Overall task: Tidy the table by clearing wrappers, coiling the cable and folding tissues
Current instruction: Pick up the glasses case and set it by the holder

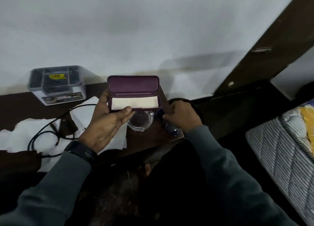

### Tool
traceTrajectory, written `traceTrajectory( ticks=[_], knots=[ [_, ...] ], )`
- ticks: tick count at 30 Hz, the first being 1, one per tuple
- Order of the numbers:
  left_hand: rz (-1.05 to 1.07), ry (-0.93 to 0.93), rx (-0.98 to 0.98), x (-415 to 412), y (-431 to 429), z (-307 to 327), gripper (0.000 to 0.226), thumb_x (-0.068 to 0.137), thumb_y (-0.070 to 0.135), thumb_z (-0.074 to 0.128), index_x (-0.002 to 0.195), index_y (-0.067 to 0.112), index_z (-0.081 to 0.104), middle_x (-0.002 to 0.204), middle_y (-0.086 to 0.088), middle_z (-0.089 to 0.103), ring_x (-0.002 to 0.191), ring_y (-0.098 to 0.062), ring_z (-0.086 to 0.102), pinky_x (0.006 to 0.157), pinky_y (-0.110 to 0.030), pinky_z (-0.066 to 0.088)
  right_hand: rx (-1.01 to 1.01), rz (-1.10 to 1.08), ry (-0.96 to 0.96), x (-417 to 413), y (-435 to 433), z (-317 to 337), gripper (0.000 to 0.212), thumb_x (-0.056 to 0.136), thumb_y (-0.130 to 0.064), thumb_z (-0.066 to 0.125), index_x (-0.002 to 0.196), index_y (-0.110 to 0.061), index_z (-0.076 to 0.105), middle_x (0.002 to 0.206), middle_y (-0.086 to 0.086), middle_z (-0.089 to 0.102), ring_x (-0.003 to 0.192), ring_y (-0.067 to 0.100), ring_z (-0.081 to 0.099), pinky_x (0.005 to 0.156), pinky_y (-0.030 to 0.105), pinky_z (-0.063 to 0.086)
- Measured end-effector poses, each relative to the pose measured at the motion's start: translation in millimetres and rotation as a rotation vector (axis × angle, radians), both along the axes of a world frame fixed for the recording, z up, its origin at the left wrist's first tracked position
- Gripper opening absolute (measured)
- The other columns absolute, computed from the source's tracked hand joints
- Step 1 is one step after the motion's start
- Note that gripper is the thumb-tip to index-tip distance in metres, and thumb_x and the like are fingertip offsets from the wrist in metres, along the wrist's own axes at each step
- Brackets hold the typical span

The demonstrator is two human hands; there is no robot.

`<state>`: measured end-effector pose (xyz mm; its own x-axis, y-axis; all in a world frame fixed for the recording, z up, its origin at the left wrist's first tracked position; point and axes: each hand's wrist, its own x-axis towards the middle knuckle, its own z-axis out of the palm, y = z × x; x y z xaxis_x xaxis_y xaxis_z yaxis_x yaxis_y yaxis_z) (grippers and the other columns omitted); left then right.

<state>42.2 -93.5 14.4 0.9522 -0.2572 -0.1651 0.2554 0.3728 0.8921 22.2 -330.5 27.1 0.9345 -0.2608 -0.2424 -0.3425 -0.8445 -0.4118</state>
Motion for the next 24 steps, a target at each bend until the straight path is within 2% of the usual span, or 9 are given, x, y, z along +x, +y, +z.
traceTrajectory(
  ticks=[3,7,9,12,15,17,20,22,24],
  knots=[
    [-0.016,0.009,0.003,0.9,-18.7,-3.0,0.078,0.089,-0.025,0.053,0.151,0.020,0.040,0.145,-0.014,0.059,0.125,-0.028,0.064,0.095,-0.039,0.059,0.004,-0.015,0.045,-3.1,-5.8,-6.6,0.033,0.081,-0.030,0.082,0.097,-0.003,0.070,0.102,0.016,0.072,0.097,0.033,0.069,0.077,0.037,0.055],
    [-0.037,0.013,0.003,2.0,-33.1,-7.3,0.079,0.089,-0.025,0.054,0.152,0.020,0.039,0.146,-0.013,0.059,0.125,-0.026,0.065,0.096,-0.040,0.058,0.026,-0.029,0.079,-1.5,-8.3,-15.5,0.028,0.079,-0.029,0.081,0.072,-0.016,0.058,0.093,0.013,0.070,0.092,0.033,0.070,0.079,0.042,0.059],
    [-0.045,0.012,0.000,2.4,-35.0,-8.8,0.078,0.089,-0.024,0.055,0.152,0.020,0.039,0.144,-0.012,0.060,0.126,-0.026,0.064,0.096,-0.041,0.058,0.039,-0.045,0.081,-0.2,-8.1,-18.8,0.018,0.079,-0.026,0.079,0.079,-0.012,0.067,0.094,0.013,0.072,0.092,0.032,0.071,0.083,0.046,0.061],
    [-0.046,0.015,-0.008,2.6,-32.7,-10.2,0.078,0.089,-0.024,0.056,0.151,0.021,0.039,0.142,-0.010,0.061,0.126,-0.027,0.064,0.093,-0.038,0.060,0.059,-0.070,0.071,1.8,-6.6,-20.5,0.019,0.079,-0.022,0.076,0.089,-0.006,0.073,0.095,0.015,0.073,0.091,0.032,0.072,0.084,0.046,0.061],
    [-0.041,0.017,-0.020,4.0,-29.2,-8.3,0.079,0.089,-0.025,0.055,0.151,0.019,0.038,0.135,-0.006,0.064,0.126,-0.028,0.064,0.092,-0.038,0.060,0.101,-0.120,0.048,0.6,-7.3,-16.0,0.019,0.081,-0.022,0.075,0.087,-0.003,0.073,0.089,0.017,0.074,0.086,0.032,0.073,0.074,0.039,0.060],
    [-0.038,0.015,-0.029,4.6,-26.9,-6.6,0.078,0.089,-0.025,0.055,0.151,0.019,0.037,0.134,-0.006,0.064,0.127,-0.028,0.063,0.093,-0.038,0.060,0.089,-0.150,-0.030,-4.6,-10.2,-4.8,0.017,0.082,-0.021,0.072,0.080,-0.005,0.076,0.080,0.016,0.075,0.082,0.031,0.073,0.068,0.036,0.057],
    [-0.027,0.024,-0.035,4.2,-21.6,-4.0,0.079,0.089,-0.025,0.055,0.151,0.020,0.038,0.135,-0.009,0.064,0.128,-0.029,0.062,0.092,-0.038,0.060,0.002,-0.212,-0.282,-13.8,-15.2,25.7,0.017,0.086,-0.021,0.067,0.084,-0.008,0.077,0.083,0.014,0.077,0.086,0.029,0.074,0.074,0.038,0.058],
    [-0.020,0.025,-0.025,3.6,-16.8,-1.9,0.080,0.089,-0.025,0.056,0.151,0.022,0.037,0.140,-0.012,0.062,0.127,-0.029,0.062,0.092,-0.038,0.060,0.077,-0.181,-0.472,-19.0,-7.7,55.3,0.010,0.092,-0.018,0.067,0.091,-0.013,0.076,0.087,0.007,0.078,0.083,0.015,0.075,0.076,0.032,0.059],
    [-0.016,0.012,-0.019,3.2,-13.2,-0.2,0.081,0.088,-0.024,0.057,0.152,0.021,0.036,0.135,-0.013,0.063,0.121,-0.027,0.065,0.092,-0.041,0.060,0.207,-0.041,-0.588,-20.7,10.1,84.7,0.006,0.094,-0.015,0.068,0.095,-0.020,0.071,0.089,-0.002,0.075,0.078,-0.005,0.071,0.071,0.017,0.058]
  ],
)
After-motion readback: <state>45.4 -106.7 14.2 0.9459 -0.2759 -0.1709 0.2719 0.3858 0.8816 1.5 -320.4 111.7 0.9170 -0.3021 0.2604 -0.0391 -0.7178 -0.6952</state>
